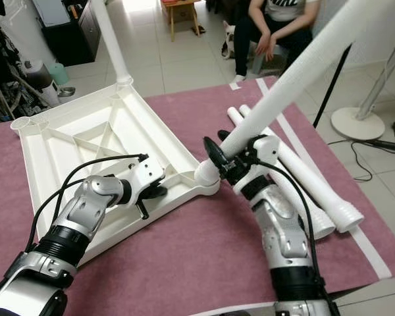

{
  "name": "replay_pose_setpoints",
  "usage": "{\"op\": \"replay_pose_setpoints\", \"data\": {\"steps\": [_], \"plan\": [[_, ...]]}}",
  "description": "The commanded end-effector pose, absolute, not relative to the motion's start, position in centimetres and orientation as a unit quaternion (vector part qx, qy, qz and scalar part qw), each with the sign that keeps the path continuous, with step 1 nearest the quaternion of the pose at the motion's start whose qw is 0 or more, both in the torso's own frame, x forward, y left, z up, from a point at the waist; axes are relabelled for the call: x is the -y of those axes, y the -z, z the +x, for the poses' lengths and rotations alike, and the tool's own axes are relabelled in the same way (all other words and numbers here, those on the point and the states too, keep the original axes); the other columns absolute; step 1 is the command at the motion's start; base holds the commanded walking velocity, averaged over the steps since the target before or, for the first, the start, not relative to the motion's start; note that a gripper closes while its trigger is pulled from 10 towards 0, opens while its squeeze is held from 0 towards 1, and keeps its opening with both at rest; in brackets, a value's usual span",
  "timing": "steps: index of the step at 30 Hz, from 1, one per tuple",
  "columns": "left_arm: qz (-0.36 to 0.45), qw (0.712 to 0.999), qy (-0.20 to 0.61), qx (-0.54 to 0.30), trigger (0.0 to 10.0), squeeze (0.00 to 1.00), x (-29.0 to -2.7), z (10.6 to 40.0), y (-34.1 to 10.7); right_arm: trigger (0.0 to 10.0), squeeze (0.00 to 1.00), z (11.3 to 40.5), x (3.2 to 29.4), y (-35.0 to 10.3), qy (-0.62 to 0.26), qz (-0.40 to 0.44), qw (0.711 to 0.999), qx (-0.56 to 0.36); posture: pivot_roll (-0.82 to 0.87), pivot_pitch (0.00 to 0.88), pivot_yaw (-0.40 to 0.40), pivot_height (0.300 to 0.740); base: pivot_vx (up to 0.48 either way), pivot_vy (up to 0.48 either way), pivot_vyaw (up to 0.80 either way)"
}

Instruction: Building children table

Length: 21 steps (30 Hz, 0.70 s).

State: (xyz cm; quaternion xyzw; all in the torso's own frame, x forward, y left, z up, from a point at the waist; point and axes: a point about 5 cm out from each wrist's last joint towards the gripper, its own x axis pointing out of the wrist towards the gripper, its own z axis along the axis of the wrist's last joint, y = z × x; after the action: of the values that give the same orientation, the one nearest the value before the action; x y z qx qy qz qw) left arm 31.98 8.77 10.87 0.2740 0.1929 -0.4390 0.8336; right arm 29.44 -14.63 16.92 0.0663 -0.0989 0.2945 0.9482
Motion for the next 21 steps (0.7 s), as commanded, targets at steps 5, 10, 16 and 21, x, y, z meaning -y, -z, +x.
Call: {"op": "replay_pose_setpoints", "data": {"steps": [5, 10, 16, 21], "plan": [[0.34, 0.892, 0.266, -0.135, 10.0, 0.0, -10.1, 33.5, -11.5, 10.0, 0.0, 30.2, 12.9, -16.4, -0.345, 0.019, 0.937, 0.048, 0.02, 0.0, 0.139, 0.74, 0.0, 0.0, 0.0], [0.339, 0.892, 0.266, -0.136, 10.0, 0.0, -10.1, 33.4, -11.5, 10.0, 0.0, 30.6, 12.7, -16.6, -0.35, -0.002, 0.936, 0.039, 0.02, 0.0, 0.135, 0.74, 0.0, 0.0, 0.0], [0.339, 0.893, 0.262, -0.137, 10.0, 0.0, -10.2, 33.3, -11.3, 10.0, 0.0, 30.4, 12.5, -15.8, -0.376, -0.043, 0.925, -0.025, 0.02, 0.0, 0.124, 0.74, 0.0, 0.0, 0.0], [0.339, 0.894, 0.26, -0.139, 10.0, 0.0, -10.3, 33.3, -11.2, 10.0, 0.0, 30.0, 13.5, -16.1, -0.372, -0.078, 0.924, -0.046, 0.02, 0.0, 0.12, 0.74, 0.0, 0.0, 0.0]]}}
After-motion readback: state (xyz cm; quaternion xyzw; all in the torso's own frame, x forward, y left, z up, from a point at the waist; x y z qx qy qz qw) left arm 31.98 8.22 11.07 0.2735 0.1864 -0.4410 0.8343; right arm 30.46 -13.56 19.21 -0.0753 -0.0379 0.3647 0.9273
